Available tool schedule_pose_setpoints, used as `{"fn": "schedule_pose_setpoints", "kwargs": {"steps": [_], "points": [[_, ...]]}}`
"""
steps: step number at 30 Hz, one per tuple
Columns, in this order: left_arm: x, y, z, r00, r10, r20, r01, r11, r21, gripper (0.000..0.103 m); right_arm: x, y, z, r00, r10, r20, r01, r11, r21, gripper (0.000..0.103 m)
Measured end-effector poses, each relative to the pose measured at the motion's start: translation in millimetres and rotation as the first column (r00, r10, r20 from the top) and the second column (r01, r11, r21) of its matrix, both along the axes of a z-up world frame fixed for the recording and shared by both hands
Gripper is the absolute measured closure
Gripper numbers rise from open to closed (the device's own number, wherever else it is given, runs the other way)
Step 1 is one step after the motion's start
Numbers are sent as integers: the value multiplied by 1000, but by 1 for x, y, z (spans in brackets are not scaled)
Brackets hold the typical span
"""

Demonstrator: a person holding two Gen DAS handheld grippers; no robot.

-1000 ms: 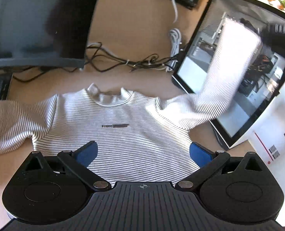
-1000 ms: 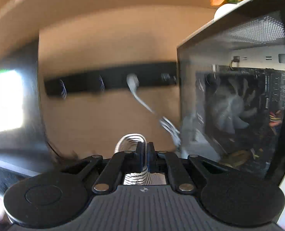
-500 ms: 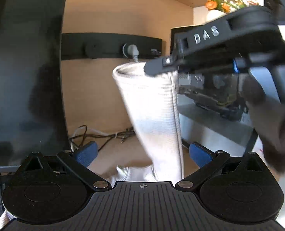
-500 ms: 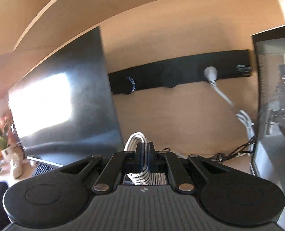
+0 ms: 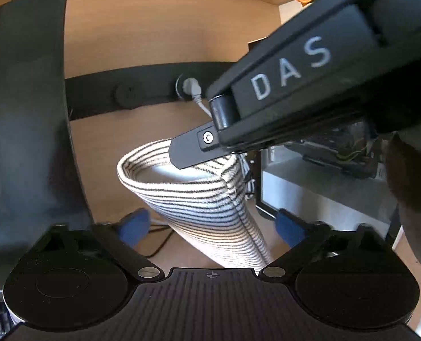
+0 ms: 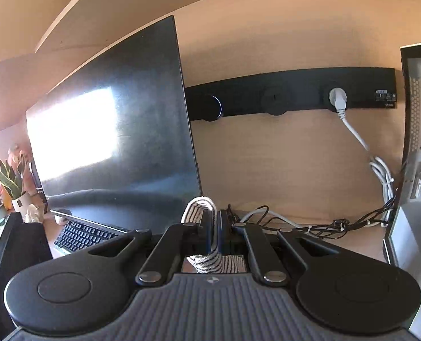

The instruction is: Fold clothes

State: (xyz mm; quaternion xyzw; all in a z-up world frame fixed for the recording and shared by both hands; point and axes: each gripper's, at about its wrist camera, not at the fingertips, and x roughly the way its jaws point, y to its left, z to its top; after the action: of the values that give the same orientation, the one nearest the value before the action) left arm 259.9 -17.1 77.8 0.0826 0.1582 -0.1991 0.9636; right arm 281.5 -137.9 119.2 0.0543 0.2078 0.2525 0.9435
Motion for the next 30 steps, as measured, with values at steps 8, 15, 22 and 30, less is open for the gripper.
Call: {"fn": "schedule_pose_setpoints", "kwargs": {"steps": [8, 15, 22, 30], "points": [[13, 16, 1, 1000, 3, -22, -4, 998, -65, 77, 4, -7, -1, 1000, -2, -4, 2, 999, 43, 99], [19, 53, -14, 993, 82, -81, -91, 989, -113, 83, 3, -30, -7, 1000, -18, 5, 17, 991, 131, 78], [26, 94, -47, 969, 149, -199, -174, 978, -117, 83, 4, -62, -55, 988, -119, -99, 133, 980, 148, 67], [36, 115, -91, 927, 201, -317, -237, 968, -82, 83, -3, -67, -153, 933, -134, -333, 172, 981, 90, 61]]}}
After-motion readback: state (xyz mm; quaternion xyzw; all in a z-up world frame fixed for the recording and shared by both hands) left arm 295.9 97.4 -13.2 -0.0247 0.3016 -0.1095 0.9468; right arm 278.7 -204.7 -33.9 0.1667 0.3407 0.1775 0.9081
